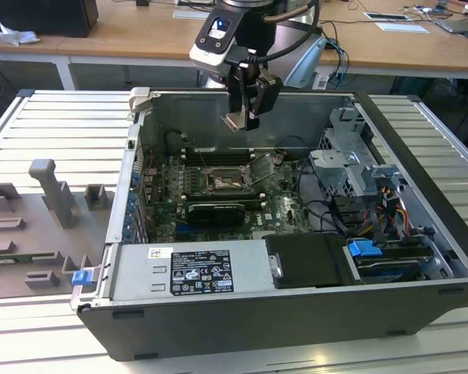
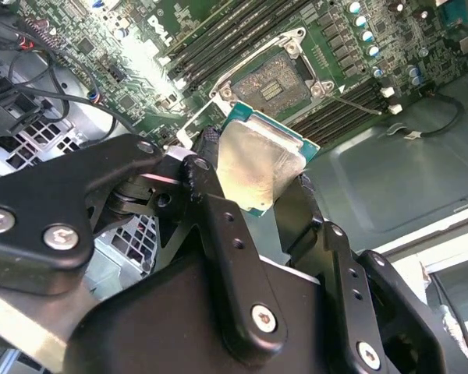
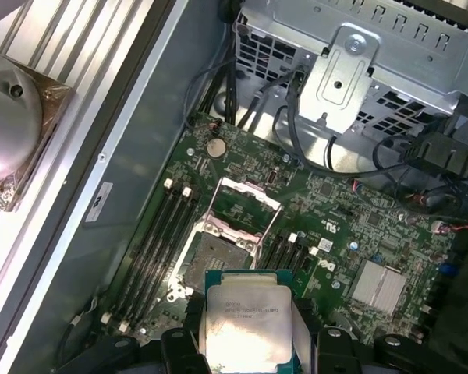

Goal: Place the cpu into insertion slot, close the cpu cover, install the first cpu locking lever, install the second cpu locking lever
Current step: 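Place the cpu into insertion slot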

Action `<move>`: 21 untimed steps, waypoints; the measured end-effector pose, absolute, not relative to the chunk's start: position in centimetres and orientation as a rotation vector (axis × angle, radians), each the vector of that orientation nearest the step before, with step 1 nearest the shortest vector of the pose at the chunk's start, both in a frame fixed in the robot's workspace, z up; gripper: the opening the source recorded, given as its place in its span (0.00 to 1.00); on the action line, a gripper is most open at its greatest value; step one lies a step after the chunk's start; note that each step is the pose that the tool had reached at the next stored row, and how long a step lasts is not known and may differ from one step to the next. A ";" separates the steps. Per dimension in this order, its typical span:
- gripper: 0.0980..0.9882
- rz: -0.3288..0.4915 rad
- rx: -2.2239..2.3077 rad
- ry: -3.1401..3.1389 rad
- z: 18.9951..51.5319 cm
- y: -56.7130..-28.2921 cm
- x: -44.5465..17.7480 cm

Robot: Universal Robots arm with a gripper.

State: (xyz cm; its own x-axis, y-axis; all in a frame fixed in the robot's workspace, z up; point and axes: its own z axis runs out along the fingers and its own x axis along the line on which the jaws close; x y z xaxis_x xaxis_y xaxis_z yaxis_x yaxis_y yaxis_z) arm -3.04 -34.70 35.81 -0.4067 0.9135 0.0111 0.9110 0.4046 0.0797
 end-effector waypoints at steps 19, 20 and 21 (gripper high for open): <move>0.48 0.106 1.784 2.538 35.1 -34.7 -3.0; 0.48 0.105 1.790 2.533 35.0 -34.7 -3.0; 0.48 0.105 1.795 2.529 35.0 -34.7 -3.0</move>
